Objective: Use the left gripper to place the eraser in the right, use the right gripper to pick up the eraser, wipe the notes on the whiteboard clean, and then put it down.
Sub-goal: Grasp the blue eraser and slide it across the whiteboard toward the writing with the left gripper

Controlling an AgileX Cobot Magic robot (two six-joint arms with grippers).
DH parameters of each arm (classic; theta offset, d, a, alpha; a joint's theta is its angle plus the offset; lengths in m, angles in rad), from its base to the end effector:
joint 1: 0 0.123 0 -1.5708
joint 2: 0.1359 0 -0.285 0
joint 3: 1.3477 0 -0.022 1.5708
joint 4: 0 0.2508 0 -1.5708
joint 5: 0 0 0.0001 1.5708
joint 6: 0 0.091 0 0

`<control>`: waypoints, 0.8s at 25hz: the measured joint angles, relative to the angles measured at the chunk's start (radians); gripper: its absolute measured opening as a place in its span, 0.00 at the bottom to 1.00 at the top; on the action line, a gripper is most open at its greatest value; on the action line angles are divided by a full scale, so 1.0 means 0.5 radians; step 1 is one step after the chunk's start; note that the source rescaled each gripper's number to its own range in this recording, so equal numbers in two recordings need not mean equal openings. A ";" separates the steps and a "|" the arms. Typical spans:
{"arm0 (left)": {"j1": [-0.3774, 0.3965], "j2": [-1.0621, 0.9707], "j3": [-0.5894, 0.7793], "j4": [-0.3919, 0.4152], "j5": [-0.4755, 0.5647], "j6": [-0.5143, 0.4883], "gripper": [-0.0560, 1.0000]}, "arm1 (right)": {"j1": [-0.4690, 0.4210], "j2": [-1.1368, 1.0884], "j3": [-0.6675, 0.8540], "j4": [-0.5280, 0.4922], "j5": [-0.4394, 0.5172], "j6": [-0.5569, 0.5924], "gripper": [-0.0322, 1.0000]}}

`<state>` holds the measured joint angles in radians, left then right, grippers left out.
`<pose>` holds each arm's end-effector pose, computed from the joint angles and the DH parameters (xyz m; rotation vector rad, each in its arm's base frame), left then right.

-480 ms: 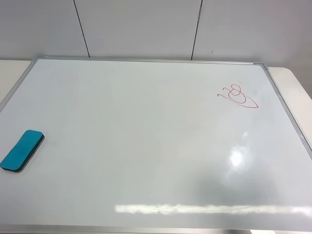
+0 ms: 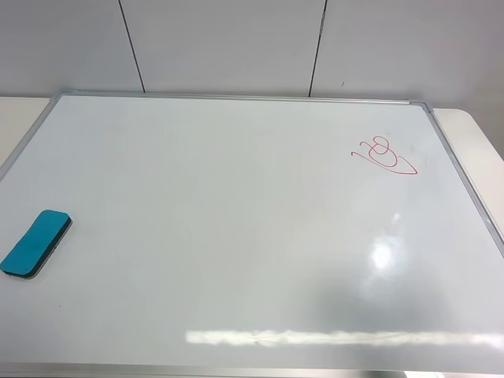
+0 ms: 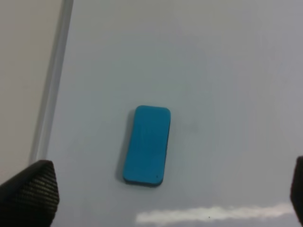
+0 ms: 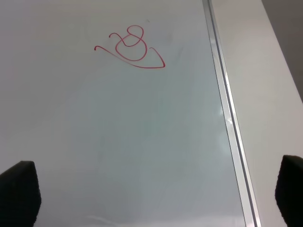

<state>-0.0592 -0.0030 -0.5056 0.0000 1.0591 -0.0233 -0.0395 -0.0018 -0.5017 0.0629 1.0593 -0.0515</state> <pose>-0.0059 0.0003 0.2790 0.0365 2.0342 -0.0519 -0.0051 0.0052 0.2780 -0.0152 2.0378 0.0181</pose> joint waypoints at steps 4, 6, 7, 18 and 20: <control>0.000 0.183 -0.104 0.000 -0.027 0.002 1.00 | 0.000 0.000 0.000 0.000 0.000 0.000 1.00; 0.000 0.363 -0.183 0.000 -0.059 0.026 1.00 | 0.000 0.000 0.000 0.000 0.000 0.000 1.00; 0.000 0.484 -0.211 0.000 -0.079 0.047 1.00 | 0.000 0.000 0.000 0.000 0.000 0.000 1.00; 0.000 2.108 -0.645 0.175 -0.190 0.147 0.10 | 0.000 0.000 0.000 0.000 0.000 0.000 1.00; 0.000 2.369 -0.726 0.205 -0.204 0.120 0.07 | 0.000 0.000 0.000 0.000 0.000 0.000 1.00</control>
<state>-0.0592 1.1813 -0.8685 0.1027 0.9571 0.0365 -0.0395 -0.0018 -0.5017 0.0629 1.0593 -0.0515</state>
